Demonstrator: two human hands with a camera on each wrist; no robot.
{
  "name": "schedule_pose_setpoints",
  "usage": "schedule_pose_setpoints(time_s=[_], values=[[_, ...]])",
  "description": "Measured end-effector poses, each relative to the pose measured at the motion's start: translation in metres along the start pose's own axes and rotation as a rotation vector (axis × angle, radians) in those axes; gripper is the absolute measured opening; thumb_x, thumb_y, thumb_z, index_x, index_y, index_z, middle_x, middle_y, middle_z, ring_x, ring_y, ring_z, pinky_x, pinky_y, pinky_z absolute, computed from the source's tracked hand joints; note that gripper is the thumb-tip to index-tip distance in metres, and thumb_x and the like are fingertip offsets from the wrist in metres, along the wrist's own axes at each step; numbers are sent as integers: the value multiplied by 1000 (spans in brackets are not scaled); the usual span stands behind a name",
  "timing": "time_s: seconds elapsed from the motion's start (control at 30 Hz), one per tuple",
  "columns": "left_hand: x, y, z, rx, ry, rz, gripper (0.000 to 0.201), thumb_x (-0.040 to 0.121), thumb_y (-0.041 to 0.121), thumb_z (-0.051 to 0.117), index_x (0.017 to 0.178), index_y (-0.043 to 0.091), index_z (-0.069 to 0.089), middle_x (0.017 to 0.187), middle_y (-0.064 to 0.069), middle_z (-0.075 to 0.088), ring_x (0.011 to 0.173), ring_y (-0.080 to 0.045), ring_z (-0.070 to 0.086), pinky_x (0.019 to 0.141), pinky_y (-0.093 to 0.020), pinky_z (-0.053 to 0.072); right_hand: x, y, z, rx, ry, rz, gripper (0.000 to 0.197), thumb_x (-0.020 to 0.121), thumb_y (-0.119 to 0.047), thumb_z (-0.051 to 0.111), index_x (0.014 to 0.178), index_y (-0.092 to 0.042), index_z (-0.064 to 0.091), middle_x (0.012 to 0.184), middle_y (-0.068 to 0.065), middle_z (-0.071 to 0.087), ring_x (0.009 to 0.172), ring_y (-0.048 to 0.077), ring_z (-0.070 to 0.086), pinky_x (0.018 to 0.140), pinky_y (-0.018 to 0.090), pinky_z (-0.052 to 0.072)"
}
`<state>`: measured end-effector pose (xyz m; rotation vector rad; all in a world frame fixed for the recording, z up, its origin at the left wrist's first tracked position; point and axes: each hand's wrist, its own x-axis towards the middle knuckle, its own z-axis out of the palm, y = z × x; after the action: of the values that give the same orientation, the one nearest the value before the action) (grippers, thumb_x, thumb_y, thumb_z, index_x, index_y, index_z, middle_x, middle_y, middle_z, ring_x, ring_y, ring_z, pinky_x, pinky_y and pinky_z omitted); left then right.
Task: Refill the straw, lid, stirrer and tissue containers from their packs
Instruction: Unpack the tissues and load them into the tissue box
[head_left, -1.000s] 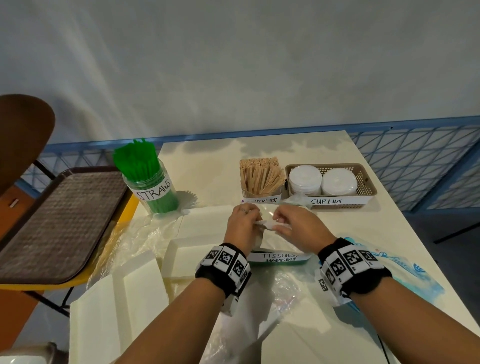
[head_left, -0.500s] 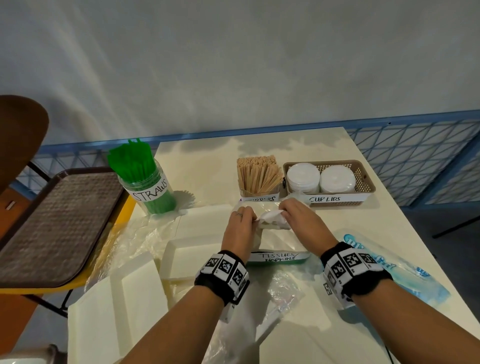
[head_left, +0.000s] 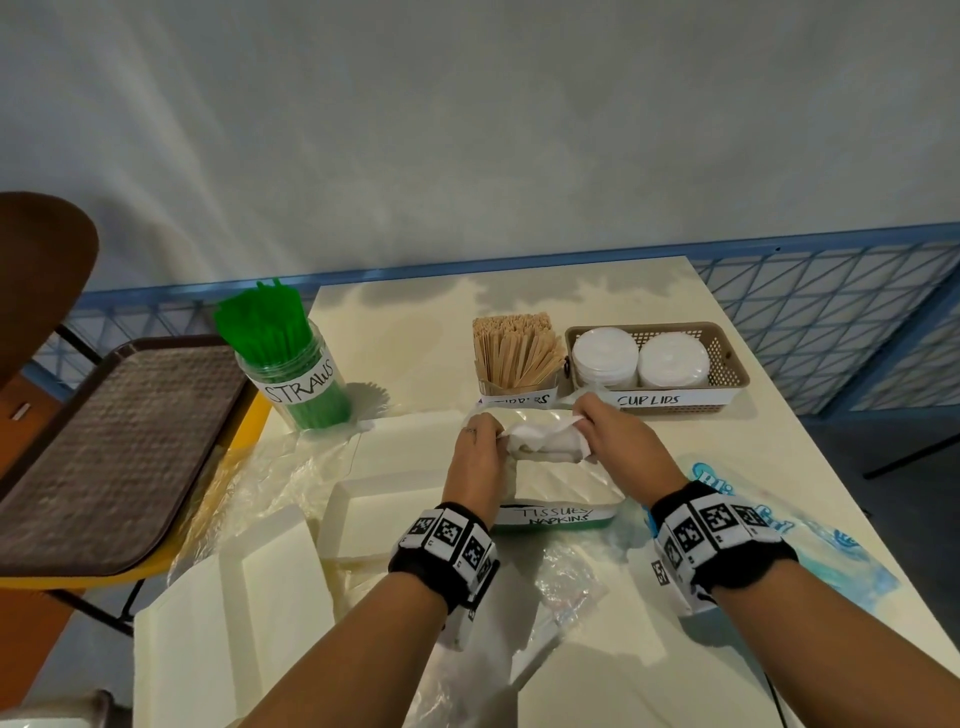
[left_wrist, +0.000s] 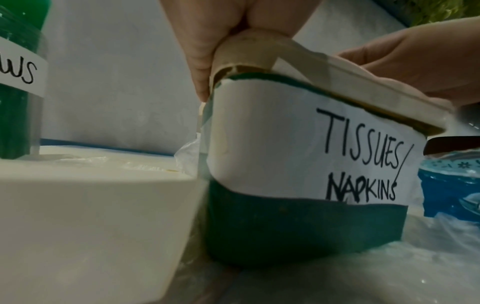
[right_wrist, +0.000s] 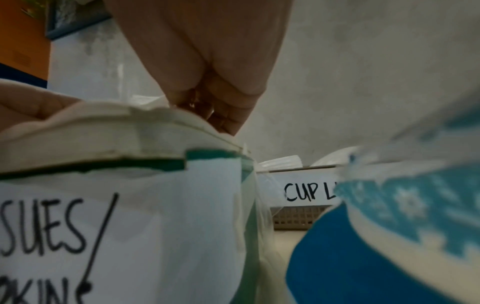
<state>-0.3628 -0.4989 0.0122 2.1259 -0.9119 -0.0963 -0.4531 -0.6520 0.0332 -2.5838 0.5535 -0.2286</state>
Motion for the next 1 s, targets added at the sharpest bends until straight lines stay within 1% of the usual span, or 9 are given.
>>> schedule_pose_setpoints(time_s=[0.13, 0.2, 0.27, 0.37, 0.57, 0.63, 0.8, 0.9, 1.0], values=[[-1, -6, 5, 19, 61, -29, 7, 92, 6, 48, 92, -1, 47, 95, -14, 44, 84, -19, 39, 68, -24, 34, -5, 8, 4, 176, 145, 21, 13, 94, -24, 51, 87, -13, 48, 85, 3, 51, 78, 24, 54, 68, 34, 47], [0, -10, 9, 37, 91, -33, 15, 93, 6, 47, 101, -7, 48, 116, -19, 43, 95, -18, 40, 84, -25, 42, -7, 13, 5, 233, 195, 130, 23, 92, -26, 55, 105, -8, 52, 106, 9, 51, 99, 24, 51, 83, 27, 40], [1, -8, 10, -39, 42, -112, 28, 97, 12, 41, 120, -4, 42, 135, -17, 35, 111, -19, 44, 95, -19, 36, -10, 12, 5, 387, 84, 312, 45, 94, -32, 49, 130, -5, 42, 134, 13, 42, 123, 24, 43, 96, 26, 32], [3, -2, 10, -136, -6, -197, 46, 99, 18, 36, 142, 3, 26, 123, -11, 47, 107, -16, 47, 90, -21, 38, -15, 6, 13, 483, 11, 337, 52, 97, -35, 41, 142, -10, 32, 150, 9, 30, 137, 21, 31, 107, 27, 26], [5, 4, 12, -140, 60, -170, 43, 98, 16, 39, 138, 4, 31, 106, 0, 43, 101, -17, 48, 86, -22, 39, -19, 5, 12, 627, 171, 178, 36, 96, -30, 45, 130, -18, 51, 128, 0, 55, 109, 11, 51, 95, 26, 43], [3, 5, 12, -158, 77, -155, 42, 97, 16, 39, 137, 4, 32, 106, -1, 44, 102, -20, 50, 88, -27, 43, -18, 7, 10, 723, 258, 181, 33, 96, -27, 47, 126, -17, 55, 126, -2, 57, 110, 7, 51, 92, 16, 40], [4, 7, 14, -194, 115, -154, 44, 98, 17, 37, 140, 3, 30, 125, -4, 42, 113, -13, 42, 95, -16, 31, -15, 12, 7, 834, 379, 126, 17, 97, -26, 47, 101, -29, 62, 114, -4, 63, 102, -6, 55, 85, 8, 41], [1, 5, 19, -221, 82, -182, 47, 99, 20, 36, 142, 4, 26, 139, -10, 37, 123, -16, 40, 99, -16, 28, -12, 17, 5, 834, 365, 135, 16, 96, -22, 47, 101, -22, 63, 110, -1, 62, 90, -12, 56, 78, 2, 41], [-5, 2, 22, -225, 74, -196, 46, 99, 19, 36, 142, 5, 26, 140, -10, 35, 120, -13, 38, 100, -17, 28, -10, 23, 11, 758, 321, 142, 19, 95, -20, 49, 106, -16, 64, 112, -3, 60, 102, -1, 54, 92, 11, 39]])
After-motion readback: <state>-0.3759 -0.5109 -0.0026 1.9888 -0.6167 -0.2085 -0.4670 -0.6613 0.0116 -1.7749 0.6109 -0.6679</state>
